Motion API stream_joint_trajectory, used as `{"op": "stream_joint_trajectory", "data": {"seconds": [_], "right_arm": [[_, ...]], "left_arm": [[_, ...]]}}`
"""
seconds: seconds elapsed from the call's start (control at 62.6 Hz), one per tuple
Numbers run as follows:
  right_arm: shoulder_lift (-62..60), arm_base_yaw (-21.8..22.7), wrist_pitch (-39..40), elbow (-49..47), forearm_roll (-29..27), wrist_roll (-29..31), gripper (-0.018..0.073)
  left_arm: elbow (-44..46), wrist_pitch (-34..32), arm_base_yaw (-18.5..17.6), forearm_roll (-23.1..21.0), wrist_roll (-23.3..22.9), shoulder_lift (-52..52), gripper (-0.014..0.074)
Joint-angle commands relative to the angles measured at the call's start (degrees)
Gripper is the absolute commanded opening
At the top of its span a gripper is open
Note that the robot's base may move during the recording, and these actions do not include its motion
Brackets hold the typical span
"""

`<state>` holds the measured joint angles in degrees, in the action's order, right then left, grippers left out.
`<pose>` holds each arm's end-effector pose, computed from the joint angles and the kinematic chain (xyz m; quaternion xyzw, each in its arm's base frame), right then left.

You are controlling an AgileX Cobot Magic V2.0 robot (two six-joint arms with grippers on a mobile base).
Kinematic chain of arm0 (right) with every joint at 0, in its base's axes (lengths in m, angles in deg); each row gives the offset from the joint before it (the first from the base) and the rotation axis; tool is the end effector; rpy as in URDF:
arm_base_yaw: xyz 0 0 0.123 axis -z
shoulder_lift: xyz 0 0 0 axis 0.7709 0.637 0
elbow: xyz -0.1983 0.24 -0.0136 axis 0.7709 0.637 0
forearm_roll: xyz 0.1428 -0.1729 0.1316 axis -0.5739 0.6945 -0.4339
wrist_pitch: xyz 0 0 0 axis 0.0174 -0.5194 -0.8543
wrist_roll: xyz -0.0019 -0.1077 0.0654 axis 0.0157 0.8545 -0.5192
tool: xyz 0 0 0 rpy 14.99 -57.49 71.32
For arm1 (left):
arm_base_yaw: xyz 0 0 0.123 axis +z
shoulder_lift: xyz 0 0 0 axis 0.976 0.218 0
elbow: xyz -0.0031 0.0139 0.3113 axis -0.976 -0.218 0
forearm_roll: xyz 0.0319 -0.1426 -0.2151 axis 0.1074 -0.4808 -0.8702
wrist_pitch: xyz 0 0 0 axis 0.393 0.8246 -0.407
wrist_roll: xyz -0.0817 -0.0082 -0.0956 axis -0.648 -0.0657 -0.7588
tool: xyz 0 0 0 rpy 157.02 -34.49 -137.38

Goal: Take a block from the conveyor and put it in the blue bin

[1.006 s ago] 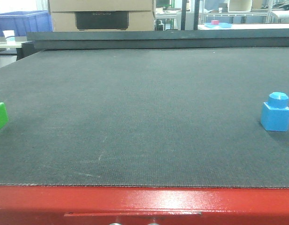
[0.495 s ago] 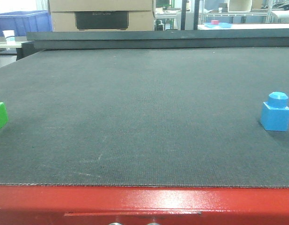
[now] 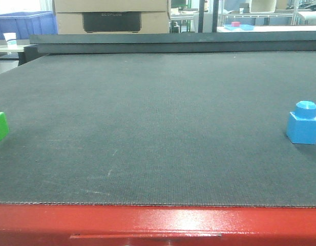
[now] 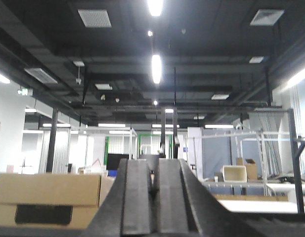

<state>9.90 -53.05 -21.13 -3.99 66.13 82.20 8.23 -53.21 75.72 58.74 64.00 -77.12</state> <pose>0.0315 -0.0016 0.3423 0.0083 0.4653 0.0307 0.8846 0.0323 -0.0010 0.3630 0.0026 0.5258 -0.0223 0.8503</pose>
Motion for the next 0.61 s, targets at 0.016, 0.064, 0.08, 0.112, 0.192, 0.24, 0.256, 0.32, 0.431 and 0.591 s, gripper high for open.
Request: {"op": "stream_joint_trajectory", "data": {"seconds": [0.016,0.064,0.08,0.112,0.192,0.24,0.256,0.32,0.431,0.591], "right_arm": [[2.58,0.26,-5.2,-6.62,0.31,0.02,-0.0169],[4.4,0.26,-7.97,-9.32,0.31,0.02,-0.0169],[4.97,0.26,-9.14,-10.71,0.31,0.02,-0.0169],[6.16,0.26,-12.36,-12.64,0.31,0.02,-0.0169],[9.7,0.26,-19.64,-18.11,0.31,0.02,-0.0169],[11.84,0.26,-25.18,-21.13,0.31,0.02,-0.0169],[12.6,0.26,-26.77,-22.13,0.31,0.02,-0.0169],[16.24,0.26,-33.19,-26.69,0.31,0.02,-0.0169],[23.08,0.26,-43.14,-33.96,0.31,0.02,-0.0169],[33.13,0.26,-54.34,-41.98,0.31,0.02,-0.0169]], "left_arm": [[6.44,1.7,-0.16,0.68,-0.02,4.65,-0.0111],[9.89,3.33,-0.16,0.68,-0.02,7.43,-0.0111],[10.9,4.44,-0.16,0.68,-0.02,8.22,-0.0111],[12.94,6.0,-0.16,0.68,-0.02,9.82,-0.0111],[18.29,11.95,-0.16,0.68,-0.02,14.02,-0.0111],[22.68,16.58,-0.16,0.68,-0.02,17.51,-0.0111],[23.25,17.3,-0.16,0.68,-0.02,17.94,-0.0111],[28.32,24.27,-0.16,0.68,-0.02,22.1,-0.0111],[35.77,34.69,-0.16,0.68,-0.02,29.14,-0.0111],[42.48,43.7,-0.16,0.68,-0.02,38.34,-0.0111]]}}
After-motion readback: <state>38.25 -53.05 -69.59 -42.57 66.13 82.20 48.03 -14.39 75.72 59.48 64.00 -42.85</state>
